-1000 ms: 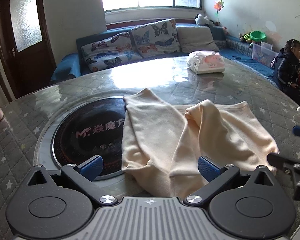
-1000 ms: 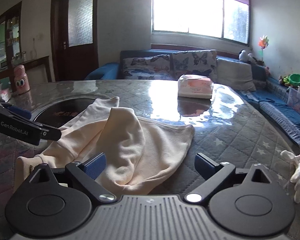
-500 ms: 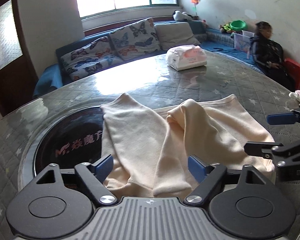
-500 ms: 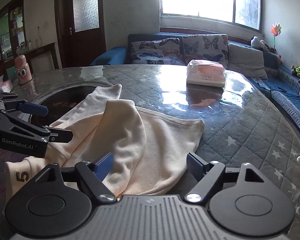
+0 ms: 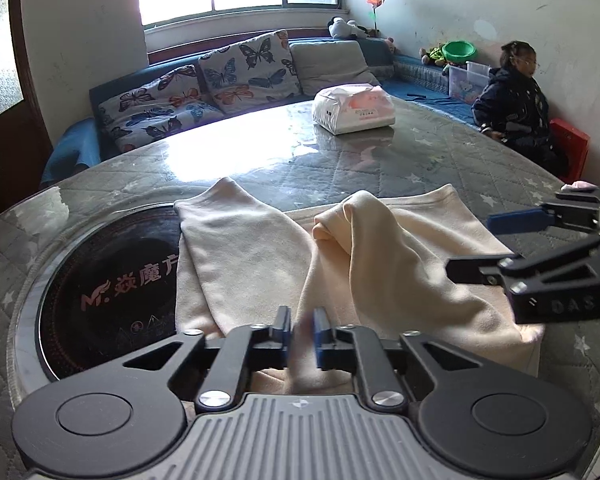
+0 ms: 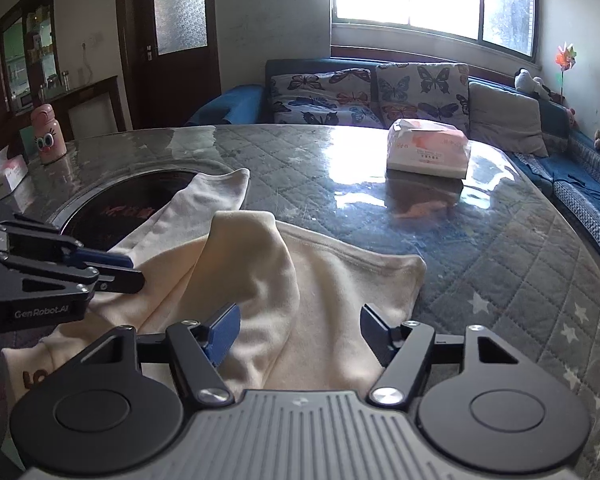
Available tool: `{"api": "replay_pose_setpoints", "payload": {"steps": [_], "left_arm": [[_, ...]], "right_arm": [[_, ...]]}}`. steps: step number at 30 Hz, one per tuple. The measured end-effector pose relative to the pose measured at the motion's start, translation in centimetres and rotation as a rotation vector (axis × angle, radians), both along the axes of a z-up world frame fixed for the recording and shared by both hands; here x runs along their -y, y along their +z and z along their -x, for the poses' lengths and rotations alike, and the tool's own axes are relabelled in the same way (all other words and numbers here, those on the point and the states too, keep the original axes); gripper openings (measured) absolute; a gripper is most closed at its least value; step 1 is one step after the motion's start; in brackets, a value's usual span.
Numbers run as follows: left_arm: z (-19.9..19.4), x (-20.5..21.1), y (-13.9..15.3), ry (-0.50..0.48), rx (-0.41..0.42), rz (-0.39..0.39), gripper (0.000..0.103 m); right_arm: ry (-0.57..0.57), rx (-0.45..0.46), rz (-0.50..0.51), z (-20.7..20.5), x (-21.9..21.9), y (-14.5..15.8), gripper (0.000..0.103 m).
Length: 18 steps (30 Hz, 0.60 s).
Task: Fold clothes
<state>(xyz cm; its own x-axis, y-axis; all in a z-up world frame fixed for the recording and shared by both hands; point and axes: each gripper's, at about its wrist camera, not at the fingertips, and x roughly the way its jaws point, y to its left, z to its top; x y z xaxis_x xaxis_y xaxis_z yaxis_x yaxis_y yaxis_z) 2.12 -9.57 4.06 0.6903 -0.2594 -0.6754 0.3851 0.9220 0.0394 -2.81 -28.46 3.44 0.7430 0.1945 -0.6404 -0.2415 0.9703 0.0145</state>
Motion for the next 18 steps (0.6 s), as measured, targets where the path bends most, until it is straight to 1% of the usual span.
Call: {"api": "replay_pose_setpoints", "payload": {"steps": [1, 3, 8, 9, 11, 13, 14, 15, 17, 18], "left_arm": [[0.1, -0.2, 0.0, 0.002, 0.002, 0.006, 0.007], [0.2, -0.6, 0.3, 0.012, 0.008, 0.02, 0.004], [0.7, -2.0, 1.0, 0.029, 0.025, 0.049, 0.003], [0.7, -2.2, 1.2, 0.02, 0.019, 0.067, 0.003], [0.7, -2.5, 1.6, 0.001, 0.008, 0.102, 0.005], [0.6, -2.1, 1.9, -0.012, 0.012, 0.109, 0.009], [0.6, -1.7, 1.9, -0.024, 0.02, 0.099, 0.014], [0.5, -1.4, 1.9, -0.036, 0.026, 0.089, 0.026], [0.0, -0.7, 1.5, -0.045, 0.025, 0.065, 0.043], [-0.3, -0.4, 1.1, -0.046, 0.02, 0.055, 0.043]], "right_arm": [[0.007, 0.001, 0.003, -0.3, -0.2, 0.0, 0.066], [0.019, 0.0, 0.006, -1.0, -0.5, 0.1, 0.062], [0.054, 0.0, 0.004, -3.0, -1.7, 0.3, 0.059], [0.066, -0.003, -0.002, -3.3, -1.9, 0.4, 0.059], [0.088, -0.007, -0.008, -4.2, -2.5, 0.4, 0.059], [0.107, -0.008, -0.002, -5.0, -3.1, 0.2, 0.059], [0.114, -0.013, 0.001, -5.3, -3.4, 0.1, 0.059], [0.116, -0.019, 0.004, -5.7, -3.6, 0.0, 0.059], [0.117, -0.031, 0.014, -6.5, -3.9, -0.5, 0.058], [0.119, -0.038, 0.014, -6.8, -4.0, -0.7, 0.054]]}}
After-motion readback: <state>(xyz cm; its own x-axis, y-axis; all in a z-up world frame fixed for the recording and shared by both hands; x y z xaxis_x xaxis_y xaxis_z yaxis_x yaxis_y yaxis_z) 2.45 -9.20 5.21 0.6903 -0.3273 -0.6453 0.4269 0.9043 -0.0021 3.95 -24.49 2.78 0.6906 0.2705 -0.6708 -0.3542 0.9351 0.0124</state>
